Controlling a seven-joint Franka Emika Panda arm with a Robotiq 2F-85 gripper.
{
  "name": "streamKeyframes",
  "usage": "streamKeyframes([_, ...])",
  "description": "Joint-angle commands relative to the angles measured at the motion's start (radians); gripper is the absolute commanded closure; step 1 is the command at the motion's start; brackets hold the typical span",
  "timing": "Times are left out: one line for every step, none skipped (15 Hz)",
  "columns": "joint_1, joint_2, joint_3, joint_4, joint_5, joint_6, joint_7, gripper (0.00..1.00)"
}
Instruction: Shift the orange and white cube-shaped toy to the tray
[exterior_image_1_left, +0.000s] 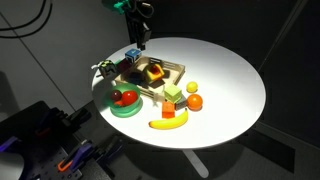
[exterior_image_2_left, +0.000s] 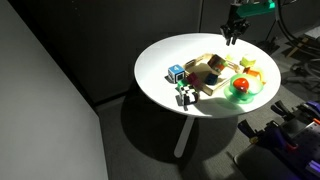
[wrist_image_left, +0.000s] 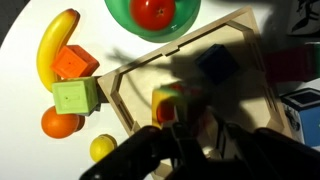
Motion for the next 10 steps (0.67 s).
streamKeyframes([0.012,-0.011,0.004,0.01,-0.021,-0.036,0.016,0.4])
streamKeyframes([0.015,-0.018,0.007,0.002,-0.018,-0.028,0.012,0.31])
streamKeyframes([0.018,-0.028,0.013,-0.008,-0.009,-0.021,0.003,0.24])
streamKeyframes([0.023,-0.036,0.017,-0.015,-0.008,-0.012,-0.001,0.16])
streamKeyframes([0.026,-0.042,0.023,-0.02,-0.005,-0.007,-0.007,0.08])
streamKeyframes([0.029,-0.054,0.031,-0.03,0.005,0.005,-0.019,0.02])
streamKeyframes([0.032,-0.07,0.039,-0.043,0.012,0.018,-0.03,0.0])
streamKeyframes([0.034,-0.084,0.046,-0.053,0.014,0.025,-0.036,0.0])
streamKeyframes([0.037,-0.097,0.053,-0.061,0.015,0.035,-0.04,0.0])
streamKeyframes([0.04,-0.11,0.06,-0.07,0.018,0.043,-0.045,0.0])
